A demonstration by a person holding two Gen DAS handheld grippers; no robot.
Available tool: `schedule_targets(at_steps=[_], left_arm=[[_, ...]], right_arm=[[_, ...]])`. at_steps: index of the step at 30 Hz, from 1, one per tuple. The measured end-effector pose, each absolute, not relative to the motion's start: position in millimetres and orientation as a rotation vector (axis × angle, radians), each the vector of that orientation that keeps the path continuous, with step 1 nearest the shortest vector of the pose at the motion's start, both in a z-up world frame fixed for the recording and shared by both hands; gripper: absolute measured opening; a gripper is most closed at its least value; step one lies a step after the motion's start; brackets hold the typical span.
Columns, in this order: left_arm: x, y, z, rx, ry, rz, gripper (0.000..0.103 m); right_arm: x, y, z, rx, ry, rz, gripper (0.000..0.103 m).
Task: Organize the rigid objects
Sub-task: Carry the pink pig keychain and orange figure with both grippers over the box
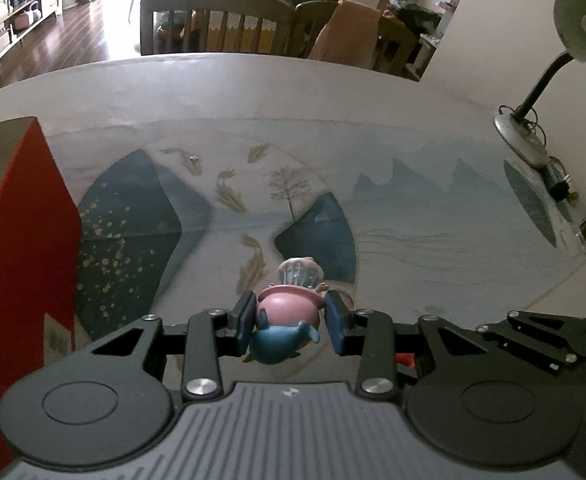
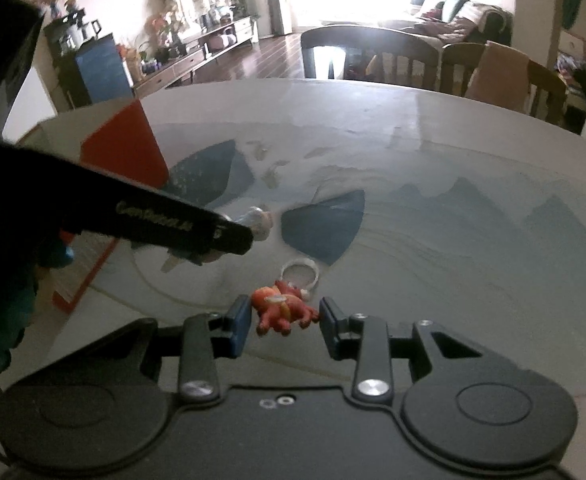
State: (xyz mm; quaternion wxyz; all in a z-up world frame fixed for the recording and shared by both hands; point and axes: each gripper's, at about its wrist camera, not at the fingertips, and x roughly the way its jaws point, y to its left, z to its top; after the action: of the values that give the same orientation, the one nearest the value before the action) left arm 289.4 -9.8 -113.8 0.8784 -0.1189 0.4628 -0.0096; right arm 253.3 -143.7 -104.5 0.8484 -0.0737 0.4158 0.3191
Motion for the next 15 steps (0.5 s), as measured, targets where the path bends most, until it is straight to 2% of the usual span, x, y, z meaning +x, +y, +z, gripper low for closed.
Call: schedule_targets(at_steps=[2,4,15], left_arm=[[283,-10,-109,-0.253,0.957,-0.023,0.036],[276,-9,-104,-0.258,0.951,-0.023,0.036],[236,-1,-81,-0.28,0.922,-0.02,0.036]], right_arm=[[250,-149,-97,-0.133,0.871,0.669,0.035],[245,-153,-89,-0.119,0.861,0.664,0.03],[225,-163,-63,-0.094,0.822,0.642,0.03]])
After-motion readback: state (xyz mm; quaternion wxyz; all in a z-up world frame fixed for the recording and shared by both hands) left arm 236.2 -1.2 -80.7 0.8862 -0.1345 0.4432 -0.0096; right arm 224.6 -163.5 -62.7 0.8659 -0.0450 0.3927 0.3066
